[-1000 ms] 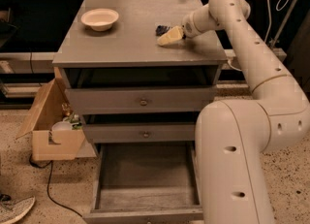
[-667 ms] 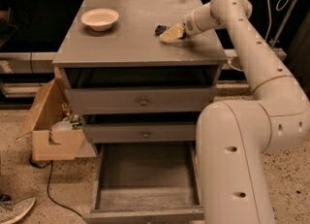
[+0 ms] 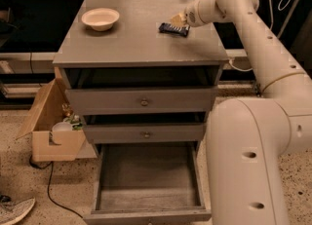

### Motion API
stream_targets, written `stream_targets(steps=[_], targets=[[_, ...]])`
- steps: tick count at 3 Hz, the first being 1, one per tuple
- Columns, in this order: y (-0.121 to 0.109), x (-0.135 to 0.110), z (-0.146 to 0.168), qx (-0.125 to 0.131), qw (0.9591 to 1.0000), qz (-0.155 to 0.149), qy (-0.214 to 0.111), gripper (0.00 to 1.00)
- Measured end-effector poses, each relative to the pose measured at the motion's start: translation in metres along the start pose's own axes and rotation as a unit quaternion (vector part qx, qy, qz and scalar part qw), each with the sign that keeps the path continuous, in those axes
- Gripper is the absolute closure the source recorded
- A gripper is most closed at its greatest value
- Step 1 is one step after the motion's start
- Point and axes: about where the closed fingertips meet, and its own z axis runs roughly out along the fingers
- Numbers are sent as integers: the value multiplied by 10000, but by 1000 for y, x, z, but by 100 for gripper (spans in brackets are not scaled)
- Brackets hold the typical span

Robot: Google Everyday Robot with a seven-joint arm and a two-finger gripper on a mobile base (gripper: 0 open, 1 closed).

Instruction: Place rxbar blueberry into bottom drawer

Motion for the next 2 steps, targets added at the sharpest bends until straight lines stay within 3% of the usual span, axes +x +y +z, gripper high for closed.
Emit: stream_targets(steps=[1, 2], targets=[[8, -15, -10, 41, 9997, -121, -210, 100], [23, -27, -17, -25, 9991, -255, -350, 82]])
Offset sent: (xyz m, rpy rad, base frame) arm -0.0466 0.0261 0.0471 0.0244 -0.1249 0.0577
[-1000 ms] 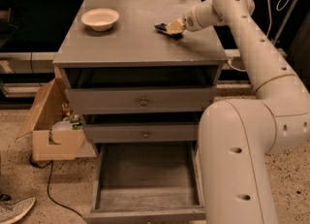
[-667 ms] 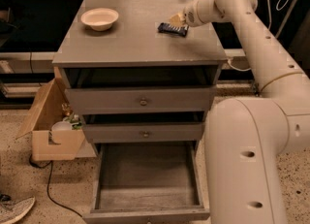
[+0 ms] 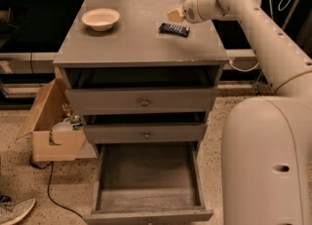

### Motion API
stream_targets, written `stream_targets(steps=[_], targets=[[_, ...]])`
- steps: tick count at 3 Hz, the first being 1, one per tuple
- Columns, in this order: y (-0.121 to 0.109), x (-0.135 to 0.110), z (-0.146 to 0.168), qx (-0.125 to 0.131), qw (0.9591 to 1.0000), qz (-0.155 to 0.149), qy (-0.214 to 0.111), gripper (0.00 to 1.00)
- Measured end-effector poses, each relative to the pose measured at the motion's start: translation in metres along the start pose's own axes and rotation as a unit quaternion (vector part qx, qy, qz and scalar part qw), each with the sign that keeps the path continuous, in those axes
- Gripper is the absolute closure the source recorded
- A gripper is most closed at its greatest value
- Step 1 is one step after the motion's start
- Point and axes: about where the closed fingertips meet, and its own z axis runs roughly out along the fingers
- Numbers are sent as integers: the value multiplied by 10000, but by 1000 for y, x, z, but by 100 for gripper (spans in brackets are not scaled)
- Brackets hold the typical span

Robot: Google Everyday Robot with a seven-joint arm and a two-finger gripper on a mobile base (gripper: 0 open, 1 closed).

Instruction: Place rxbar blueberry into bottom drawer

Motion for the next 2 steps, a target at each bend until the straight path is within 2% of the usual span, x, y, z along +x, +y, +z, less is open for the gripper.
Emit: stream_targets(steps=[1, 2], targets=[[-6, 11, 1, 255, 9995, 135, 113, 58], [-19, 27, -2, 429, 9976, 532, 129, 35]])
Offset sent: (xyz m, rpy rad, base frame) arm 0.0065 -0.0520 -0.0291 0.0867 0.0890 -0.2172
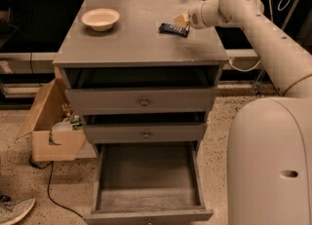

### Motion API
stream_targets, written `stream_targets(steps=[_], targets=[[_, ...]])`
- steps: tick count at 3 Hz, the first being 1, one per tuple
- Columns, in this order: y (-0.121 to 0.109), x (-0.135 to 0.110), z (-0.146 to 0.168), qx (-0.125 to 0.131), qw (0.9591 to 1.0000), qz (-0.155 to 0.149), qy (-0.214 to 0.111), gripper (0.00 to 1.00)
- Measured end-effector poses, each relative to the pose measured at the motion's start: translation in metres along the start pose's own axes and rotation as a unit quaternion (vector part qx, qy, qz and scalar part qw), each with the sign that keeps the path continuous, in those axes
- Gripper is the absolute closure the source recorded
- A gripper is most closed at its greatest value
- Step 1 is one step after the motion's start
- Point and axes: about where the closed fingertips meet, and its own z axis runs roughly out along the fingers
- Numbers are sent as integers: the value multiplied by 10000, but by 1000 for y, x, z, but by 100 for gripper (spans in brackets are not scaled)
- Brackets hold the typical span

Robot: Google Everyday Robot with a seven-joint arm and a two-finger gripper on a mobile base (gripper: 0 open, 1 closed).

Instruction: Place rxbar blueberry into bottom drawer

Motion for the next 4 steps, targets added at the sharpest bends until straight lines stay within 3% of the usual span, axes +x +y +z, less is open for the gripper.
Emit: stream_targets(steps=[1, 2, 4], targets=[[-11, 9, -1, 11, 9996, 273, -73, 12], [-14, 16, 6, -139, 9994, 329, -4, 0], [1, 37, 30, -665, 9960, 213, 557, 0]])
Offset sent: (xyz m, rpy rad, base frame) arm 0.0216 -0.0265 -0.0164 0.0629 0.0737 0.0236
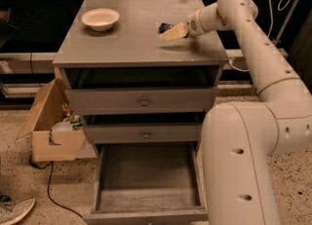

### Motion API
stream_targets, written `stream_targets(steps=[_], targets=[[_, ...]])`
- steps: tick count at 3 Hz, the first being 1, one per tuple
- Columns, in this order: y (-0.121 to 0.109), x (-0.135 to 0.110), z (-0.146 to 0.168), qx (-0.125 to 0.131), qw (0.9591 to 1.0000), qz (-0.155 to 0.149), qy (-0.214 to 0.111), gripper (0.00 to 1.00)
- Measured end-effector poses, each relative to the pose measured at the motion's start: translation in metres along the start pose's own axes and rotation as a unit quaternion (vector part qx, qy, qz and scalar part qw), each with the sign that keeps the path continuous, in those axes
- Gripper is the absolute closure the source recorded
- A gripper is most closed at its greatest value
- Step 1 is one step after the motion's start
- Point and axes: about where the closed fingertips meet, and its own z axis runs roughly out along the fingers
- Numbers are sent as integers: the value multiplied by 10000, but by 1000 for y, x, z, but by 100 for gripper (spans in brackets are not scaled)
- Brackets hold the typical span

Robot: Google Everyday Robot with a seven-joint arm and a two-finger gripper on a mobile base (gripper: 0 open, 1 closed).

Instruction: Place rxbar blueberry into bottom drawer

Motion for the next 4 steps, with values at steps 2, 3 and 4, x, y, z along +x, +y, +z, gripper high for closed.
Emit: stream_targets(steps=[2, 3, 4], targets=[[19, 2, 14, -314, 9987, -267, 298, 11], [24, 2, 19, -400, 9981, -319, 332, 34], [24, 0, 19, -489, 9983, -246, 190, 65]])
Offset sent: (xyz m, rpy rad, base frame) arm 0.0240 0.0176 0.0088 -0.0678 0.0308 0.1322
